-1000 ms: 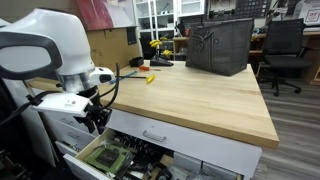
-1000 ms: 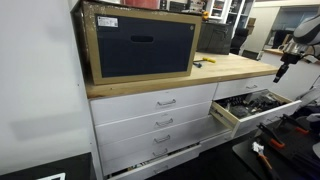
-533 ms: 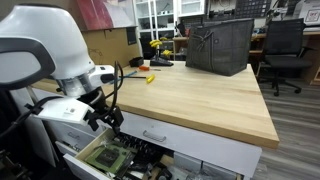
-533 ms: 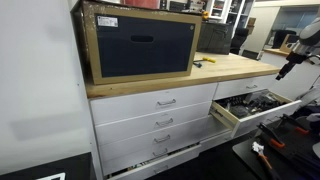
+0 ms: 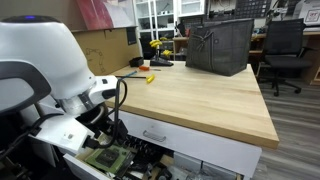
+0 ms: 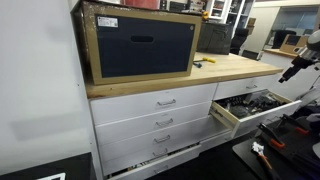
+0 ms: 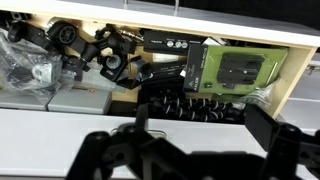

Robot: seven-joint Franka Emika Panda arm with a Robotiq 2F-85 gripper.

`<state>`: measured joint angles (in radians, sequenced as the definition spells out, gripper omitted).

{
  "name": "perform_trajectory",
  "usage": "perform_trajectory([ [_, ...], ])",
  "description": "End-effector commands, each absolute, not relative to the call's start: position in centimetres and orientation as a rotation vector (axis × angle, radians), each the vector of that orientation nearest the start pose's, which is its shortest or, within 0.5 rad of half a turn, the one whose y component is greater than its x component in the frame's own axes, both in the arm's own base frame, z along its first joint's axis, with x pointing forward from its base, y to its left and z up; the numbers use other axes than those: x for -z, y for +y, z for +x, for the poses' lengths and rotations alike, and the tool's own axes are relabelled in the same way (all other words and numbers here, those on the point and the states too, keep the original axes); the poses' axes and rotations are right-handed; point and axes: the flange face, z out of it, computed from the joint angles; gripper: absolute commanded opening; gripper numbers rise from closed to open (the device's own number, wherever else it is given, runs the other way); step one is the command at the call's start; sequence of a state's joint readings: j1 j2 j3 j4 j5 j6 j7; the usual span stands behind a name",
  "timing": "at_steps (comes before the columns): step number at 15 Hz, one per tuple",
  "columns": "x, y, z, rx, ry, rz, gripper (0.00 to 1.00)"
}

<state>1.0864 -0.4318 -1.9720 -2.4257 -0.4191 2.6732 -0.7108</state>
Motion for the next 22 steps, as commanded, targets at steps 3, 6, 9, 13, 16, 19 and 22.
perform_trajectory([
  [3,-24.5,-37.2,34.2,0.509,-0.245,-3.091,0.51],
  [6,-24.7,-37.7,34.6,0.604,-0.264,-3.118,0.29],
  [9,-24.8,-37.9,34.9,0.714,-0.285,-3.158,0.07],
  [13,-24.5,-38.3,35.8,0.819,-0.294,-3.207,0.0],
  [16,-23.9,-38.9,37.1,0.845,-0.278,-3.226,0.0],
  [19,-23.0,-39.3,38.6,0.815,-0.262,-3.241,0.0],
  [22,-22.1,-39.4,39.7,0.79,-0.289,-3.281,0.0],
])
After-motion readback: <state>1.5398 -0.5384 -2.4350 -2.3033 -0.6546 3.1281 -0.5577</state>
